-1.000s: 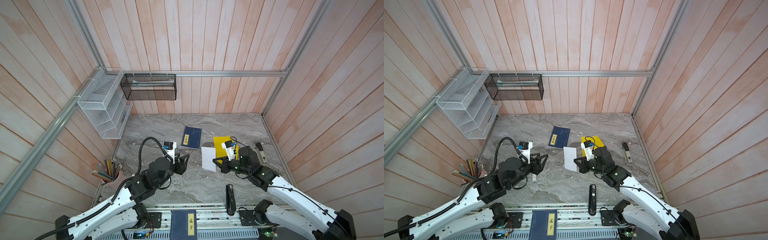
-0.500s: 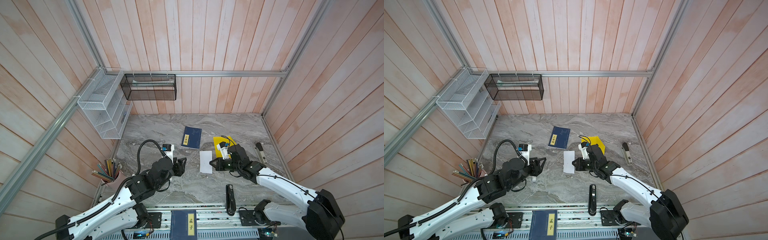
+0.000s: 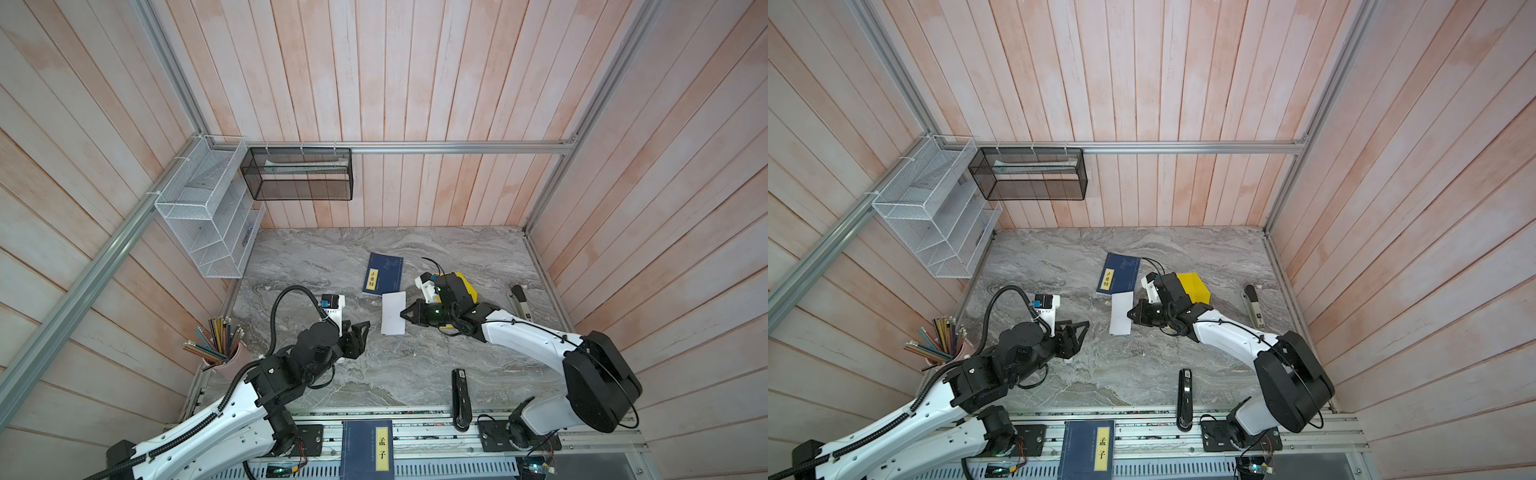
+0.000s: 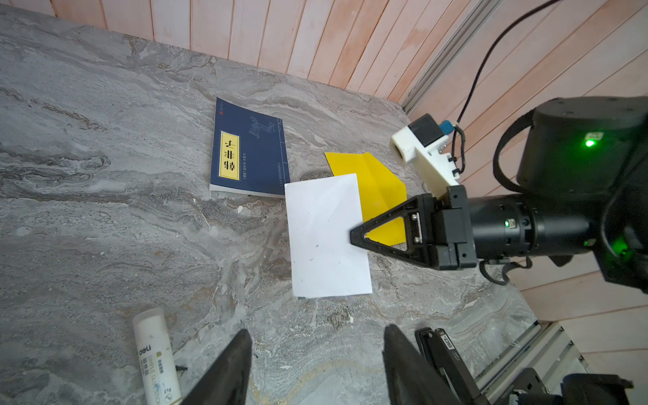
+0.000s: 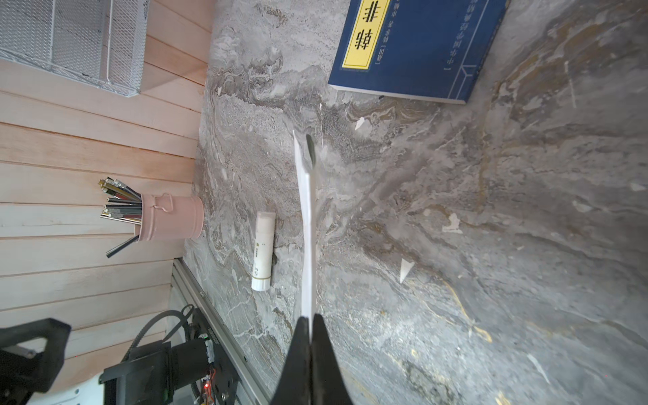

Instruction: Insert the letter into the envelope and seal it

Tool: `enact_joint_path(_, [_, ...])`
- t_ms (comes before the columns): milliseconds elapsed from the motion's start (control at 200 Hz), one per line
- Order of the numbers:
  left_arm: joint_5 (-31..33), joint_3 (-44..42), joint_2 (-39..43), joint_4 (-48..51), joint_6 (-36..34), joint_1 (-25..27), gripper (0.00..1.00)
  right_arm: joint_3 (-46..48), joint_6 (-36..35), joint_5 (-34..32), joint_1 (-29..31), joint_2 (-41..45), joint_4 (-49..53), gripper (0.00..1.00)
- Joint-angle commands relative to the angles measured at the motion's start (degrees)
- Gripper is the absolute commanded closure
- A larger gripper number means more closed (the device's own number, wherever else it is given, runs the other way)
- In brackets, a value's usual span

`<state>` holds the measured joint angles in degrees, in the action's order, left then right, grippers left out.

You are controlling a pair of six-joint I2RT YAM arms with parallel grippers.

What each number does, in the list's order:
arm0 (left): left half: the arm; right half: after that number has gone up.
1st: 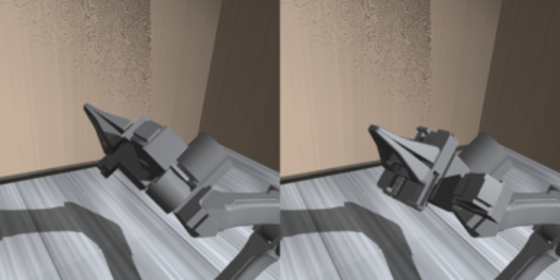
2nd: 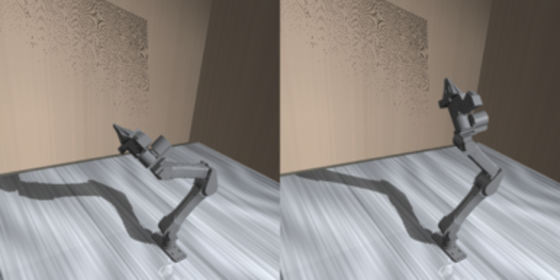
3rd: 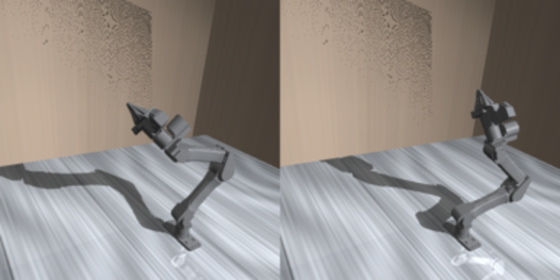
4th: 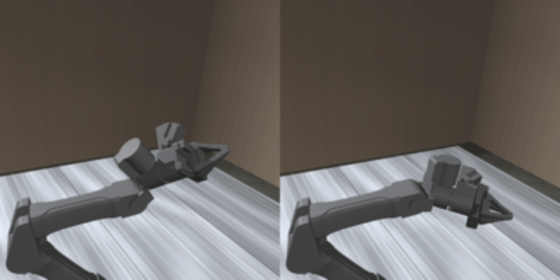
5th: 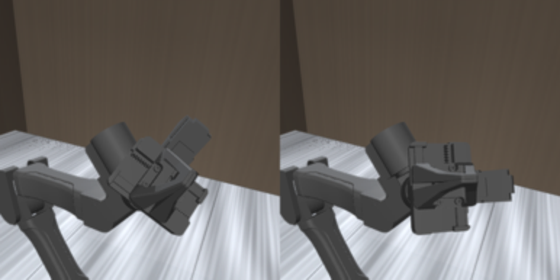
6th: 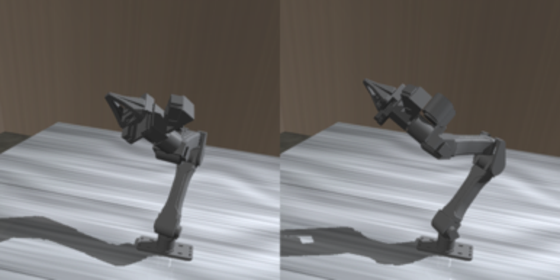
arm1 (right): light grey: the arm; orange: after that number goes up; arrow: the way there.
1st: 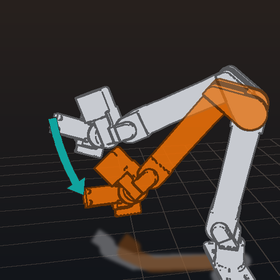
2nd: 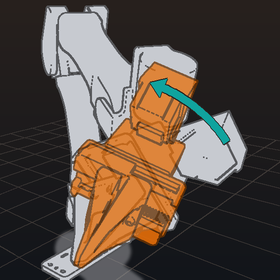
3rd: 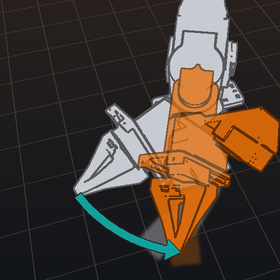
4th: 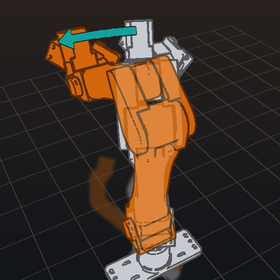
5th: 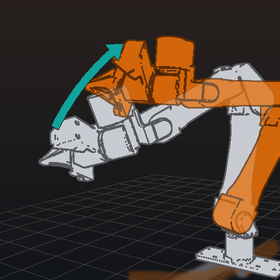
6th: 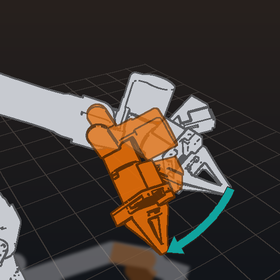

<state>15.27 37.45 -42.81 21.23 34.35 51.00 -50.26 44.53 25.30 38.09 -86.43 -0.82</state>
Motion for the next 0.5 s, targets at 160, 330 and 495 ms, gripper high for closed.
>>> enact_joint_path(160, [-3.27, -0.45, 1.22, -2.59, -2.78, -2.91, 0.38, -5.91, 3.44, 2.06, 1.96, -7.8, -4.52, 1.0])
enact_joint_path(330, [-3.92, -0.6, 1.54, -2.21, -3.02, -3.45, 0.38, -7.83, 4.56, 3.64, 2.69, -11.74, -6.68, 1.0])
enact_joint_path(495, [-4.45, -1.66, 2.09, -2.37, -2.29, -3.43, 0.38, -7.06, 6.23, 3.85, 2.78, -13.61, -9.52, 1.0])
